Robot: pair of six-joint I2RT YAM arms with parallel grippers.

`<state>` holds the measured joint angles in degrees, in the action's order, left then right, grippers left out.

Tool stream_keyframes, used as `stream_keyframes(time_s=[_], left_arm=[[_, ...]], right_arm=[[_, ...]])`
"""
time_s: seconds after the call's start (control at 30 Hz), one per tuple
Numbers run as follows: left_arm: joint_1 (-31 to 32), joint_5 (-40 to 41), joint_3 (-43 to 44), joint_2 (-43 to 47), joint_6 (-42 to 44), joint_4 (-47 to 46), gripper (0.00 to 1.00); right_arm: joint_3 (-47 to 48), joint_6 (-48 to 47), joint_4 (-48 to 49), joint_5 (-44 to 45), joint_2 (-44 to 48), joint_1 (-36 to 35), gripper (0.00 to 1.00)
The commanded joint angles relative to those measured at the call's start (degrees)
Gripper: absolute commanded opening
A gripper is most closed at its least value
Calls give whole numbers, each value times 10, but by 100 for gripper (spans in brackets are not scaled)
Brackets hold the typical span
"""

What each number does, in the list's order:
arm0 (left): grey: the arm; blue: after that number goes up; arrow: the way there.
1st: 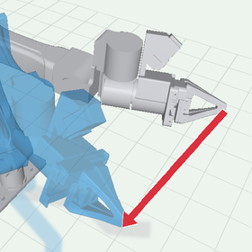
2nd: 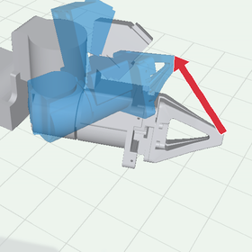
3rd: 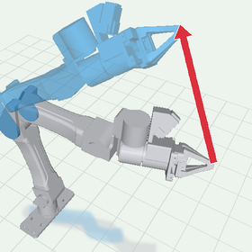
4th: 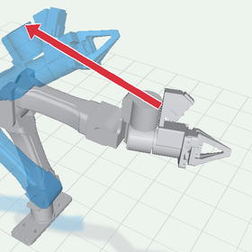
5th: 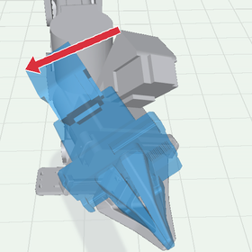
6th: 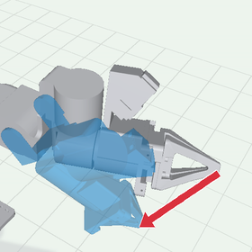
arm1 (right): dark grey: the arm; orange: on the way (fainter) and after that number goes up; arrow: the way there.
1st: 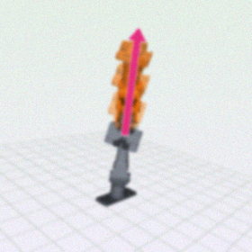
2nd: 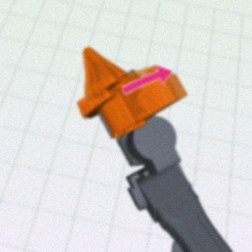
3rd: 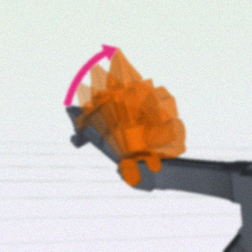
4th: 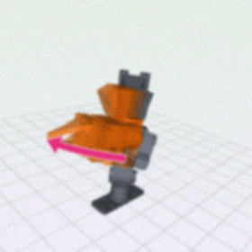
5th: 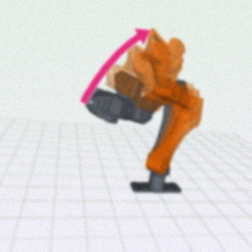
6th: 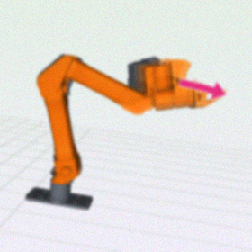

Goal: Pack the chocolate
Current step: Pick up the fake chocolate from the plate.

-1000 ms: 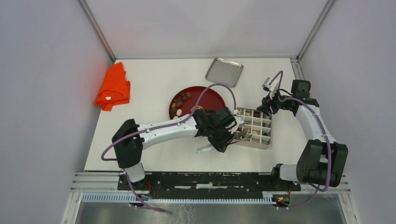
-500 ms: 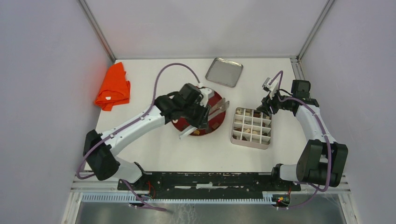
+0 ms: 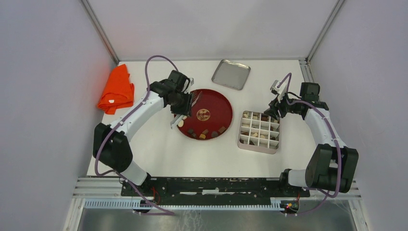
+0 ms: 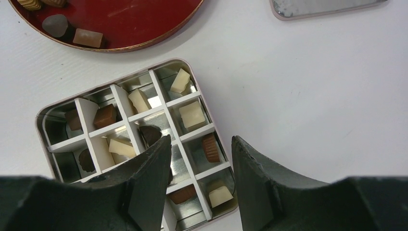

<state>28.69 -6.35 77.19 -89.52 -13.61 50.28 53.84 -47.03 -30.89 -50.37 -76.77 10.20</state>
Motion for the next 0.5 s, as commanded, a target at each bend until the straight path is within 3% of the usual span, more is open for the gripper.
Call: stream_keyframes(time_s=[0.0, 0.2, 0.47], left_arm=[[-14, 13, 38, -9, 0, -14, 44], [-28, 3, 11, -10, -68, -80, 43], [-30, 19, -21, -16, -239, -153, 41]], right_arm=[[6, -10, 0, -11, 3, 2, 55], [6, -11, -2, -16, 0, 3, 55], [8, -13, -5, -22, 1, 3, 55]])
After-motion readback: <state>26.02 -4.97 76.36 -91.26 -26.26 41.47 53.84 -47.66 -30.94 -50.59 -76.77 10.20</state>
